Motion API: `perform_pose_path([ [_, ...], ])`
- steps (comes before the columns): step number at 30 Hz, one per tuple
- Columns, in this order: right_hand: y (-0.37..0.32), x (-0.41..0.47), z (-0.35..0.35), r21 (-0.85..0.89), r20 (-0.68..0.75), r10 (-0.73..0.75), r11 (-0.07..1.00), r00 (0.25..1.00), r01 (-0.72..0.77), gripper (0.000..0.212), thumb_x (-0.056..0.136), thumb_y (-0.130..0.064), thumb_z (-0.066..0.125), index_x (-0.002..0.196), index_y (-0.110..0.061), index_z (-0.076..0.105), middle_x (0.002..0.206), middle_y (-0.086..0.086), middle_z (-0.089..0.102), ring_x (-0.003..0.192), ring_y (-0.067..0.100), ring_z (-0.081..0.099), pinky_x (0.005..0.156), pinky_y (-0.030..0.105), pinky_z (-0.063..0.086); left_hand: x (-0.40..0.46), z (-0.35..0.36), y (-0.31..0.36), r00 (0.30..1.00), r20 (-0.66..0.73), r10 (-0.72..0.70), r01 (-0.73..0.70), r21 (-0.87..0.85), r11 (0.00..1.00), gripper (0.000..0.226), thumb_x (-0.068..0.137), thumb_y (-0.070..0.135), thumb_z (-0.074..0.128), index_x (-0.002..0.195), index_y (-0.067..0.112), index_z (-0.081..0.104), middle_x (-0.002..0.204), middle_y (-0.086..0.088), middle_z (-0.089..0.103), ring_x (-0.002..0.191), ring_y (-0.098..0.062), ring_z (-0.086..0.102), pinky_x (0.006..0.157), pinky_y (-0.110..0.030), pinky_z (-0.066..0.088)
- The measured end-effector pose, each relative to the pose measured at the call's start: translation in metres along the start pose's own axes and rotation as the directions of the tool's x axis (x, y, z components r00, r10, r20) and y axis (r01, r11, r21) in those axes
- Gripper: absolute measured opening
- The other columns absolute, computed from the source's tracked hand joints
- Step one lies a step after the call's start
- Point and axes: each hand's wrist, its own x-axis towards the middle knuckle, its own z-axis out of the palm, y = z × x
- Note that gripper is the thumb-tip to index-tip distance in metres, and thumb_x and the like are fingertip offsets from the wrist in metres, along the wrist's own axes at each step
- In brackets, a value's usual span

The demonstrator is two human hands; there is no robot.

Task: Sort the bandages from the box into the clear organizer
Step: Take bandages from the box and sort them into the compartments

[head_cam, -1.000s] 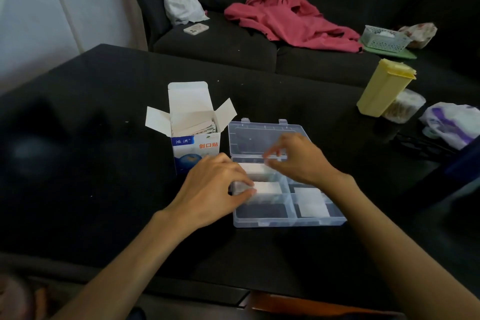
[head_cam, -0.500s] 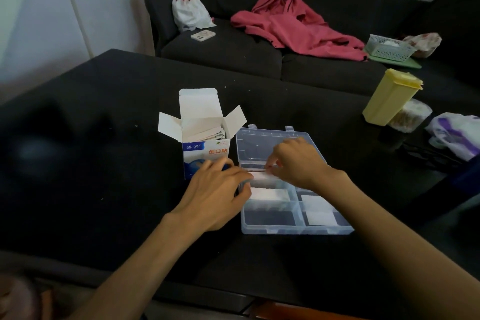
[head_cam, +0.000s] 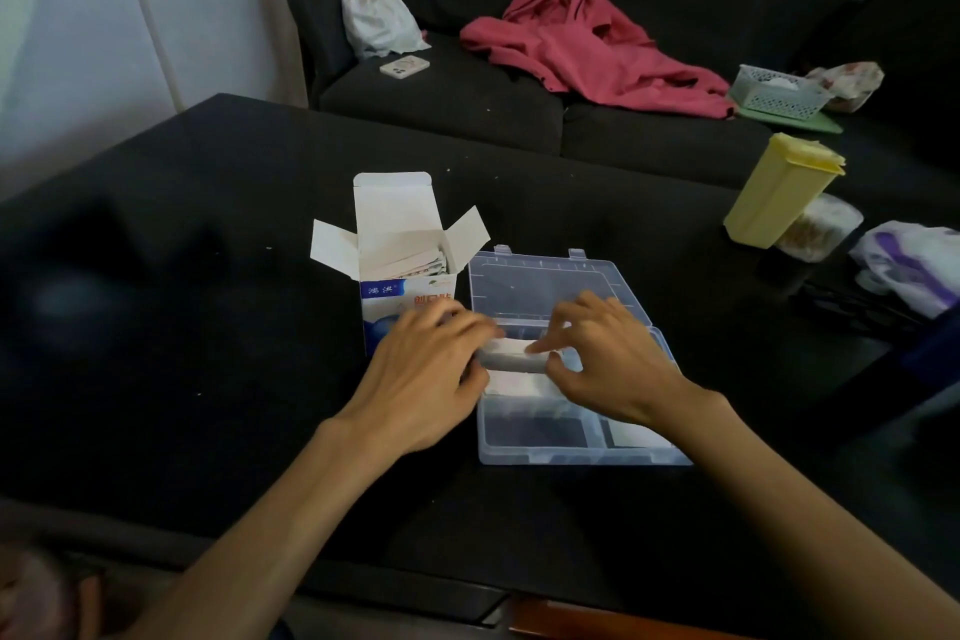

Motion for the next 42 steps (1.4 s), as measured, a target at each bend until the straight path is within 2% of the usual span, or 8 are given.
perform_pose_path([
  [5,0.005,0.000,0.003,0.151,-0.015,0.070,0.986,0.997,-0.067,0.025,0.093,-0.023,0.049,0.108,-0.027,0.068,0.115,-0.008,0.061,0.106,0.007,0.047,0.090,0.021,0.033,-0.002,0.005,0.000,0.998,0.061,0.000,-0.002,0.033,0.999,0.037,0.098,0.034,0.038,0.135,0.035,0.042,0.139,0.015,0.039,0.130,-0.004,0.027,0.108,-0.026,0.022],
  [8,0.016,0.012,-0.002,0.338,-0.059,0.216,0.923,0.975,-0.184,0.022,0.094,-0.018,0.050,0.105,-0.023,0.069,0.111,-0.004,0.066,0.085,0.001,0.056,0.078,0.015,0.044,0.000,0.005,-0.001,0.999,0.049,0.008,-0.010,0.038,0.999,0.036,0.099,0.034,0.035,0.134,0.035,0.043,0.139,0.017,0.040,0.130,-0.003,0.027,0.108,-0.025,0.021],
  [11,0.025,0.026,-0.007,0.289,0.045,0.221,0.931,0.974,-0.224,0.018,0.090,-0.025,0.060,0.102,-0.017,0.071,0.102,0.000,0.069,0.067,0.000,0.054,0.065,0.011,0.043,0.001,0.003,0.000,0.999,0.050,-0.005,0.003,0.025,1.000,0.035,0.099,0.033,0.035,0.132,0.035,0.045,0.138,0.016,0.041,0.129,-0.004,0.028,0.107,-0.024,0.021],
  [15,0.024,0.039,-0.007,0.179,0.190,0.238,0.945,0.952,-0.272,0.022,0.081,-0.034,0.069,0.095,-0.017,0.074,0.098,0.001,0.070,0.077,0.010,0.061,0.075,0.024,0.053,0.002,0.000,0.000,0.996,0.089,-0.026,0.024,0.022,0.999,0.035,0.100,0.033,0.035,0.133,0.033,0.044,0.140,0.013,0.040,0.131,-0.007,0.029,0.110,-0.027,0.021],
  [22,0.007,0.000,-0.019,0.196,0.116,0.419,0.879,0.901,-0.434,0.017,0.079,-0.039,0.070,0.082,-0.023,0.070,0.074,-0.008,0.061,0.063,0.007,0.057,0.063,0.022,0.050,-0.001,-0.003,-0.002,0.997,-0.025,0.074,-0.075,-0.028,0.997,0.026,0.093,0.030,0.052,0.116,0.036,0.063,0.121,0.018,0.053,0.114,-0.003,0.037,0.097,-0.020,0.028],
  [24,0.001,-0.010,-0.012,0.151,0.138,0.454,0.868,0.880,-0.472,0.023,0.076,-0.047,0.071,0.084,-0.025,0.072,0.079,-0.007,0.065,0.063,0.006,0.057,0.061,0.021,0.049,-0.003,-0.005,-0.003,0.993,0.005,0.122,-0.121,-0.034,0.992,0.023,0.090,0.029,0.056,0.108,0.036,0.068,0.114,0.018,0.056,0.109,-0.002,0.038,0.094,-0.021,0.033],
  [31,-0.003,-0.011,0.002,0.106,0.122,0.511,0.846,0.851,-0.523,0.036,0.077,-0.053,0.068,0.090,-0.020,0.073,0.084,-0.003,0.070,0.068,0.010,0.062,0.061,0.019,0.046,-0.011,-0.006,-0.002,0.983,0.120,0.136,-0.126,-0.087,0.988,0.031,0.094,0.028,0.051,0.121,0.040,0.059,0.125,0.021,0.051,0.117,0.004,0.035,0.097,-0.015,0.027],
  [42,-0.002,-0.016,-0.003,0.188,0.108,0.469,0.856,0.877,-0.481,0.030,0.076,-0.049,0.070,0.091,-0.024,0.074,0.088,-0.005,0.068,0.066,0.007,0.057,0.063,0.020,0.048,-0.011,0.001,-0.007,0.993,0.093,0.069,-0.059,-0.103,0.993,0.036,0.093,0.024,0.051,0.126,0.039,0.054,0.131,0.017,0.046,0.122,0.002,0.037,0.099,-0.017,0.028],
])
